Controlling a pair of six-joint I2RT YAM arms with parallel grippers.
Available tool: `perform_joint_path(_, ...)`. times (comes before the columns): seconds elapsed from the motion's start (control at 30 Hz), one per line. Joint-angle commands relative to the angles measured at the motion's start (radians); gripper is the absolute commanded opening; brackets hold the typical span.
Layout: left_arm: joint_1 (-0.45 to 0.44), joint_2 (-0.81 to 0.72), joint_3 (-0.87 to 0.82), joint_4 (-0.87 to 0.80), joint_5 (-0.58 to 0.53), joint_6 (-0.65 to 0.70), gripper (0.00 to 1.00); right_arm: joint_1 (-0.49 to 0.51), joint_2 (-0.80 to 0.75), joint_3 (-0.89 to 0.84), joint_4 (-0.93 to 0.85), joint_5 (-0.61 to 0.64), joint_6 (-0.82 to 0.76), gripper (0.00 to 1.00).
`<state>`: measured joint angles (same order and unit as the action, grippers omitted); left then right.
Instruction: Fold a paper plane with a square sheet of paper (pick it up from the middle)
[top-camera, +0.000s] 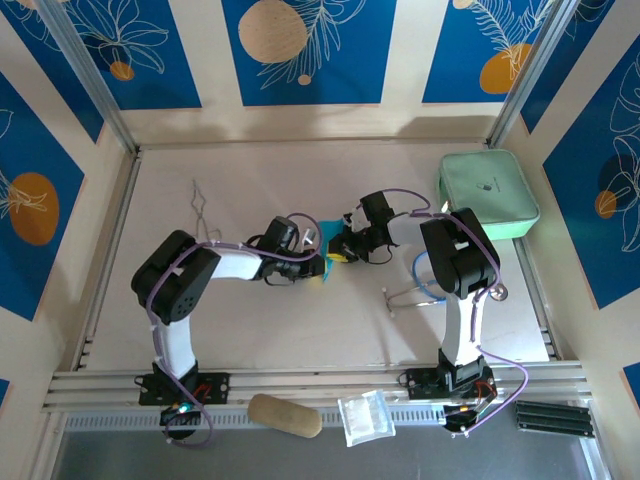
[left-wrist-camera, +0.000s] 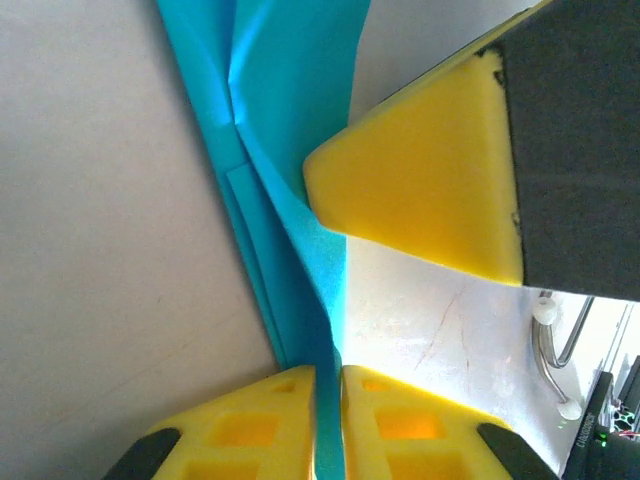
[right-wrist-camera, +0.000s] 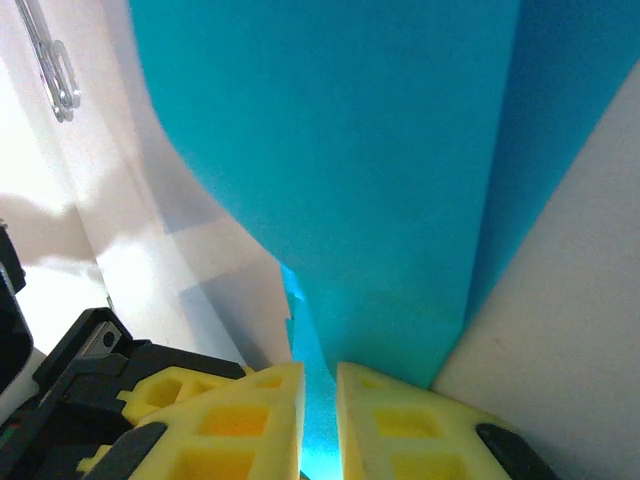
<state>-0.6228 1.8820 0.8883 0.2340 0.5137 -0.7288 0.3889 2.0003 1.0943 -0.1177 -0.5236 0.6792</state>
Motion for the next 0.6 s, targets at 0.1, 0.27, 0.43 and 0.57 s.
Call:
perform_joint_path(0.1,-0.006,-0.007,-0.022,-0.112,-0.017,-0.015,0.16,0.009,0.037,0.013,-0.03,0.029,-0.015,0.19)
perform_joint_path(0.27,-0.006,-0.042,-0.013,-0.154,-0.036,-0.008,0.19,0.011,0.043,0.016,-0.038,0.029,-0.017,0.18)
perform_joint_path(0.43,-0.008,-0.121,-0.002,-0.226,-0.093,0.0,0.27,0.01,0.042,0.018,-0.04,0.034,-0.017,0.18)
perform_joint_path(0.57,-0.018,-0.183,-0.003,-0.237,-0.134,-0.016,0.3,0.012,0.044,0.021,-0.042,0.033,-0.02,0.18)
